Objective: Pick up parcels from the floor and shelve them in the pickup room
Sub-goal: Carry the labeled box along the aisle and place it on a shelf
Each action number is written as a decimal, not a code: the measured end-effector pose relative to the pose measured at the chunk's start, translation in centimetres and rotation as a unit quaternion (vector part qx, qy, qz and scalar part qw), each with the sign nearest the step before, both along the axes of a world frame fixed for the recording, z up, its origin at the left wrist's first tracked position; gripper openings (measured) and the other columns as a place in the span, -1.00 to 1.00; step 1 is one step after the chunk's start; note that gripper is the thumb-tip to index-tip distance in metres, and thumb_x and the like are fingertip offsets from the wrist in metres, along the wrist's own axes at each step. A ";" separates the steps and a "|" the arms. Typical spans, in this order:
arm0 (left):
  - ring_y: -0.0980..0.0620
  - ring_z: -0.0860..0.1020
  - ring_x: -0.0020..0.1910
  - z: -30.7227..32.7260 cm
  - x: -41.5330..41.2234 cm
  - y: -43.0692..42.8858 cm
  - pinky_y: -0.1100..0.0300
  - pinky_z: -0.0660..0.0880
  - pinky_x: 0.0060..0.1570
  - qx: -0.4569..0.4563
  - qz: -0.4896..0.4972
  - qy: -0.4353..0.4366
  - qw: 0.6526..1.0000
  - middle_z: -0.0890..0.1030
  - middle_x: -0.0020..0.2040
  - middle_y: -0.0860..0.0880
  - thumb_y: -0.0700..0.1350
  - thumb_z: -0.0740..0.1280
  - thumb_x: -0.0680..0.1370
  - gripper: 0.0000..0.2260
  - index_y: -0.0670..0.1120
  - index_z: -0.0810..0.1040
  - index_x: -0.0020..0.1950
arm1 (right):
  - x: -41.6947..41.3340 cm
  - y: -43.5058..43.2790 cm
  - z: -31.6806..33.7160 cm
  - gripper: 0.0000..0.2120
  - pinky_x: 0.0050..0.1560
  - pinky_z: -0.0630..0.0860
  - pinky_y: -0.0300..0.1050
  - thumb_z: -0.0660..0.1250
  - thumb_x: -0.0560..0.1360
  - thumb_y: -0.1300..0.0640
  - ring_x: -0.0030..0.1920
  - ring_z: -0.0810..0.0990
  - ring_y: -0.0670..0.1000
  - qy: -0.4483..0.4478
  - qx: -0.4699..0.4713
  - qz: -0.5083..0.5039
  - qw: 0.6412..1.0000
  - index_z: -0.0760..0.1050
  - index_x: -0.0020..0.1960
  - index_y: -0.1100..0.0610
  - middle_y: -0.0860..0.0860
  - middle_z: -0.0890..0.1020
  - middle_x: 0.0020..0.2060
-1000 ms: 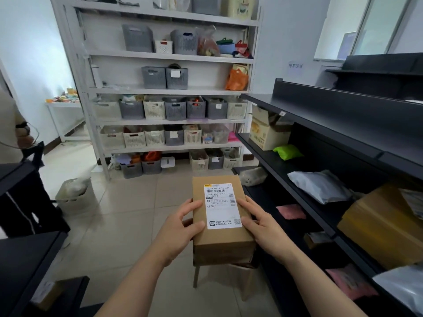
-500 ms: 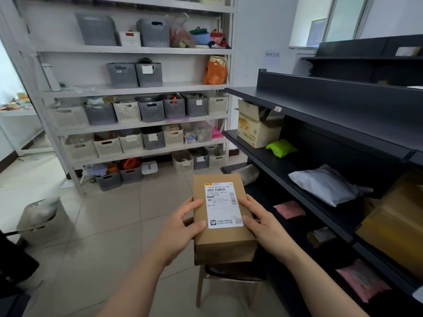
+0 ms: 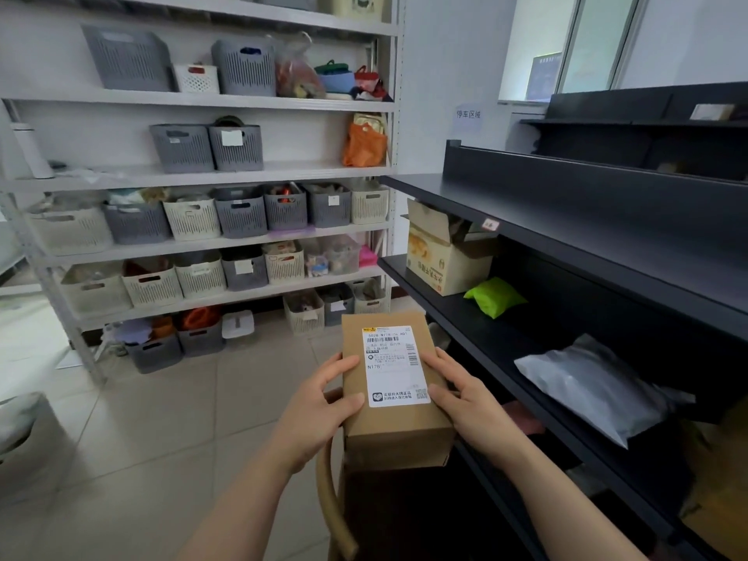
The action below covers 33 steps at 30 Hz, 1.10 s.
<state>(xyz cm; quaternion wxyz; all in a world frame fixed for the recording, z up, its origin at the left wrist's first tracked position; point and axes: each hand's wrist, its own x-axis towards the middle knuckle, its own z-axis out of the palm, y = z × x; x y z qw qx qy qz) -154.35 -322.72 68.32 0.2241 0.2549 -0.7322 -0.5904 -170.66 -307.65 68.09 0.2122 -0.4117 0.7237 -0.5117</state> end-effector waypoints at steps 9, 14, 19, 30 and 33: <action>0.07 0.51 0.18 -0.6 -8.3 -5.2 0.22 0.58 -0.06 0.013 -0.018 -0.006 1.000 0.22 0.49 0.16 -0.20 0.35 0.53 -0.52 0.12 0.37 0.40 | -7.5 -4.8 0.1 -0.54 -0.01 0.38 -0.44 0.20 0.58 0.20 0.19 0.32 -0.34 0.006 0.017 -0.027 0.999 0.31 0.41 -0.15 -0.26 0.17 0.42; 0.01 0.48 0.24 -0.8 -11.6 -7.8 0.05 0.56 0.13 0.006 -0.040 -0.011 0.999 0.25 0.47 0.15 -0.18 0.35 0.53 -0.52 0.13 0.37 0.40 | -9.8 -6.7 0.6 -0.54 0.31 0.34 -0.22 0.19 0.57 0.21 0.33 0.27 -0.25 0.003 0.017 -0.037 0.999 0.32 0.27 -0.32 -0.29 0.20 0.37; 0.01 0.47 0.26 -0.8 -14.9 -11.7 0.06 0.53 0.16 0.008 -0.078 -0.011 0.997 0.27 0.46 0.15 -0.18 0.36 0.52 -0.52 0.14 0.38 0.39 | -11.3 -9.2 1.0 -0.55 0.14 0.35 -0.39 0.18 0.58 0.23 0.26 0.29 -0.32 0.001 0.019 -0.084 0.996 0.33 0.33 -0.23 -0.33 0.22 0.31; 0.01 0.48 0.27 -0.2 -19.3 -24.2 -0.01 0.49 0.23 -0.001 -0.192 -0.025 0.981 0.36 0.40 0.14 -0.16 0.39 0.49 -0.53 0.22 0.43 0.33 | -11.2 -18.6 0.8 -0.53 0.27 0.40 -0.14 0.21 0.57 0.12 0.29 0.38 -0.16 -0.022 0.028 -0.210 0.977 0.28 0.41 -0.22 -0.31 0.15 0.43; 0.02 0.51 0.23 0.0 -20.3 -27.0 0.00 0.51 0.20 -0.002 -0.231 -0.029 0.973 0.42 0.37 0.09 -0.15 0.40 0.48 -0.53 0.24 0.44 0.31 | -10.5 -20.8 1.0 -0.55 0.24 0.36 -0.21 0.19 0.58 0.15 0.32 0.34 -0.16 -0.015 0.024 -0.247 0.969 0.28 0.40 -0.21 -0.31 0.17 0.37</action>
